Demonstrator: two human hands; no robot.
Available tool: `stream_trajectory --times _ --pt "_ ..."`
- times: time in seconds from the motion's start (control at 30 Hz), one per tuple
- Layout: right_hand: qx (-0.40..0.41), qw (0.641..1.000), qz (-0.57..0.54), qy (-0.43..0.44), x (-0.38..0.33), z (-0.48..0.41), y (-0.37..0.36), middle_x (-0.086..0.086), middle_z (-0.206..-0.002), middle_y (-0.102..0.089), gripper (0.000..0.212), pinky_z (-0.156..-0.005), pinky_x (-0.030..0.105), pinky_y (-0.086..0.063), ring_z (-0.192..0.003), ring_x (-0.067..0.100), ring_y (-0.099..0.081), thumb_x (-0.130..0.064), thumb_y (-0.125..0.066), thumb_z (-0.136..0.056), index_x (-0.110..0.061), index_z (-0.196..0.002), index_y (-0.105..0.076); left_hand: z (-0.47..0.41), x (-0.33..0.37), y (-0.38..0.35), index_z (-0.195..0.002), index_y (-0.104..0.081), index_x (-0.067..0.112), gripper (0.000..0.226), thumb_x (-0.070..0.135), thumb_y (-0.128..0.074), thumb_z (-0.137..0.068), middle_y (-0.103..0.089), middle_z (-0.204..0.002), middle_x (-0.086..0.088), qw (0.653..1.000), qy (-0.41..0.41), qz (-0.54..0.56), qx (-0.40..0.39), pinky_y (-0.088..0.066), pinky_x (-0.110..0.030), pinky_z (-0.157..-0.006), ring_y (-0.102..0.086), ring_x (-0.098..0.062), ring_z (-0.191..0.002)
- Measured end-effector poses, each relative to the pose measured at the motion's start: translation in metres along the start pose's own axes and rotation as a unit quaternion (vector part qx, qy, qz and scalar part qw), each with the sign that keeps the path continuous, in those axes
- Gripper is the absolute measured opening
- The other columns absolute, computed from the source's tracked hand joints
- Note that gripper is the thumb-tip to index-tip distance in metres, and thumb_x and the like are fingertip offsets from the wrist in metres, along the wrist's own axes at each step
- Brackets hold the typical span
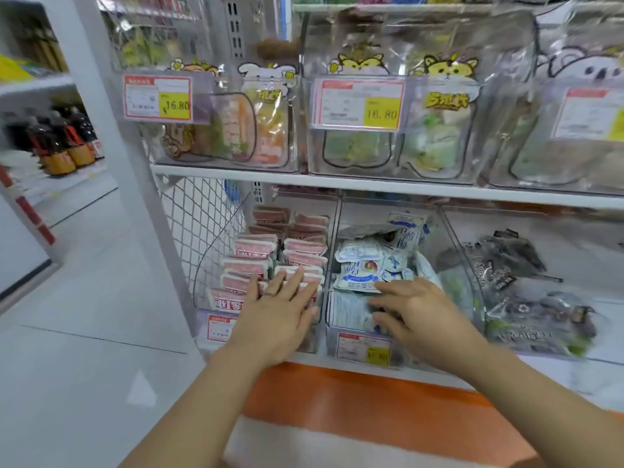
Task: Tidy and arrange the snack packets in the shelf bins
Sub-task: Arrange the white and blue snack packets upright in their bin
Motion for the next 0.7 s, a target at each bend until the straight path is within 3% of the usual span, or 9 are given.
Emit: stream_trajectory --times 0.1,0.2,0.3,0.4,0.53,0.63,0.7 --pt "-0.019 0.999 0.015 -0.021 0.016 0.0 0.001 -0.011 -0.148 -0.039 0.04 -0.115 0.036 -0.014 -0.136 0.011 -0.031 -0.05 -0.032 -0.098 -0.036 -0.128 -0.055 -0.008 0.001 0.0 -0.149 0.002 0.037 0.05 0.045 -0.008 -0.101 0.01 -0.158 0.01 0.999 0.015 0.0 -0.046 0.011 -0.053 -0.114 0.008 -0.016 -0.146" --pt "-0.042 0.999 0.021 -0.016 0.028 -0.002 0.004 -0.01 -0.141 -0.048 0.042 -0.113 0.035 -0.016 -0.132 0.01 -0.037 -0.052 -0.033 -0.097 -0.033 -0.126 -0.057 -0.013 0.002 0.01 -0.15 -0.005 0.035 0.051 0.044 -0.013 -0.101 0.0 -0.159 0.009 0.998 0.026 0.004 -0.05 0.007 -0.054 -0.113 0.0 -0.017 -0.147" --pt "-0.027 0.999 0.017 -0.015 0.045 0.005 0.011 -0.014 -0.13 -0.056 0.04 -0.11 0.031 -0.023 -0.121 0.009 -0.046 -0.052 -0.04 -0.095 -0.031 -0.124 -0.059 -0.012 0.013 0.044 -0.146 -0.026 0.033 0.047 0.037 -0.031 -0.1 -0.027 -0.153 0.008 0.996 0.028 0.03 0.074 -0.002 -0.051 -0.115 -0.025 -0.016 -0.141" --pt "-0.007 0.999 0.031 -0.028 0.056 0.013 0.018 -0.016 -0.124 -0.058 0.042 -0.107 0.028 -0.024 -0.118 0.009 -0.047 -0.056 -0.044 -0.092 -0.032 -0.123 -0.058 -0.014 0.047 0.074 -0.137 -0.042 0.033 0.04 0.035 -0.041 -0.097 -0.044 -0.138 0.014 0.979 -0.037 0.062 0.188 -0.007 -0.038 -0.115 -0.041 -0.01 -0.127" --pt "-0.039 0.998 0.032 -0.027 0.059 0.02 0.017 -0.021 -0.131 -0.051 0.051 -0.118 0.036 -0.004 -0.127 0.004 -0.038 -0.066 -0.048 -0.084 -0.039 -0.127 -0.054 -0.041 0.093 0.058 -0.135 -0.045 0.032 0.041 0.032 -0.05 -0.095 -0.046 -0.136 0.011 0.982 -0.135 0.026 0.13 -0.024 -0.03 -0.106 -0.044 -0.014 -0.124" --pt "-0.058 0.998 -0.002 -0.005 0.057 0.025 0.014 -0.026 -0.135 -0.047 0.055 -0.117 0.042 0.013 -0.131 -0.002 -0.033 -0.069 -0.05 -0.08 -0.043 -0.129 -0.051 -0.06 0.101 0.045 -0.138 -0.042 0.026 0.05 0.017 -0.055 -0.091 -0.045 -0.139 0.004 0.987 -0.121 -0.06 0.087 -0.035 -0.033 -0.101 -0.049 -0.022 -0.12" --pt "-0.068 0.998 -0.011 0.009 0.051 0.027 0.01 -0.027 -0.136 -0.047 0.056 -0.115 0.047 0.017 -0.132 -0.002 -0.032 -0.07 -0.05 -0.079 -0.043 -0.129 -0.051 -0.067 0.103 0.044 -0.136 -0.042 0.023 0.055 0.002 -0.052 -0.087 -0.047 -0.136 0.001 0.983 -0.105 -0.12 0.09 -0.039 -0.034 -0.094 -0.055 -0.025 -0.113"
Point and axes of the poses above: each hand's wrist, its own z-axis away from the middle knuckle, its own y-axis out of the back of the hand, x = y × z, the point moved 8 cm from there along -z, towards the middle knuckle
